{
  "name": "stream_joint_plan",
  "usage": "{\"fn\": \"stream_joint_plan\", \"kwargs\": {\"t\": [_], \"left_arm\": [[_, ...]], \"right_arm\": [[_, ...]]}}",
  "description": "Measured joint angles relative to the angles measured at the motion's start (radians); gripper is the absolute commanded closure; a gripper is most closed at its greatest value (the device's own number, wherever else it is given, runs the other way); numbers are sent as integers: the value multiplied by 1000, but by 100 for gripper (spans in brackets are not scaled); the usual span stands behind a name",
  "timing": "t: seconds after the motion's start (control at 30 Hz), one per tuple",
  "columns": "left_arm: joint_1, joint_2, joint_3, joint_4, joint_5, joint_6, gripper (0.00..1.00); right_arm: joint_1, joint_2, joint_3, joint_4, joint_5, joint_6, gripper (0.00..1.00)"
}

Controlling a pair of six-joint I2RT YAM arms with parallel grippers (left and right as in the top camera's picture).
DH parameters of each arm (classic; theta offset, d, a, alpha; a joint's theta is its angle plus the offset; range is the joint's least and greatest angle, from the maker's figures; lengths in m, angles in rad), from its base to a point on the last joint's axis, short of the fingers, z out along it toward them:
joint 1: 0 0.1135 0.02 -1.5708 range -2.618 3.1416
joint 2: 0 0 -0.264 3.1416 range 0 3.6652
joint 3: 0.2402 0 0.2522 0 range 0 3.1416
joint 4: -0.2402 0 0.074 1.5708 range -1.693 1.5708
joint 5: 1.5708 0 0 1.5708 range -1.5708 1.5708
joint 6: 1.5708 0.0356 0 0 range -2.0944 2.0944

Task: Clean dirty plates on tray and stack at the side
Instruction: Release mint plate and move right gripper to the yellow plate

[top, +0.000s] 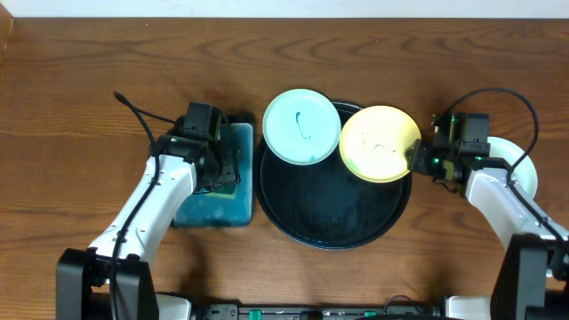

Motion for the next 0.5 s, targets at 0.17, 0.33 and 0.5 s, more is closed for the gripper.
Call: {"fn": "stream_joint_plan", "kwargs": {"t": [0.17, 0.33, 0.5], "left_arm": [[0, 0, 0, 0, 0, 0, 35], [0, 0, 0, 0, 0, 0, 35], [0, 0, 0, 0, 0, -1, 35]], "right_arm": [[0, 36, 0, 4, 30, 31, 82], [0, 36, 0, 15, 33, 43, 99], [0, 31, 0, 5, 31, 50, 99]]}}
